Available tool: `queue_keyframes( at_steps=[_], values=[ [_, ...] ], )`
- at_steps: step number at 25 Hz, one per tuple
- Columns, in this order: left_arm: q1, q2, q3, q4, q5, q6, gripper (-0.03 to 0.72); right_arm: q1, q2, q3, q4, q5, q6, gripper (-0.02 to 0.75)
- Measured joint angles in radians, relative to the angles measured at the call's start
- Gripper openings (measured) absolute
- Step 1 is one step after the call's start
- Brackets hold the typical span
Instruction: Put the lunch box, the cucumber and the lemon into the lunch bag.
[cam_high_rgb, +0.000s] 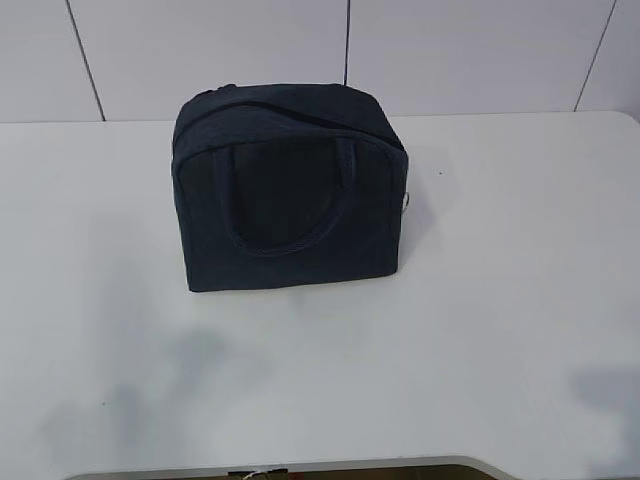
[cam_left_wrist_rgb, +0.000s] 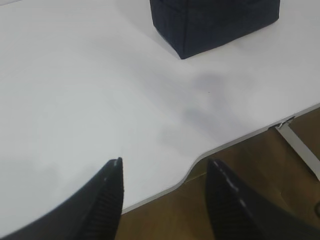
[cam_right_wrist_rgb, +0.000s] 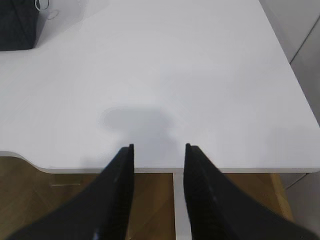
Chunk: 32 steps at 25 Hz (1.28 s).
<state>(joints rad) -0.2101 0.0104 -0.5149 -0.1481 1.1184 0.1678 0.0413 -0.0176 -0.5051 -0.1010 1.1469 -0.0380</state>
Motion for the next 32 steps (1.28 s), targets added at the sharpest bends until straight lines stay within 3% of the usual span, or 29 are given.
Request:
queue_keyframes(
  at_steps=[4,11,32],
  values=[
    [0.018,0.0,0.0,0.002,0.0,0.0,0.379,0.0,0.0,0.001,0.0,-0.001,0.002,0.284],
    [0.157,0.0,0.0,0.002,0.0,0.0,0.379,0.024,0.0,0.001,-0.001,-0.002,0.002,0.283],
    [0.166,0.0,0.0,0.002,0.0,0.0,0.348,0.01,0.0,0.001,-0.002,-0.004,0.002,0.283]
  ],
)
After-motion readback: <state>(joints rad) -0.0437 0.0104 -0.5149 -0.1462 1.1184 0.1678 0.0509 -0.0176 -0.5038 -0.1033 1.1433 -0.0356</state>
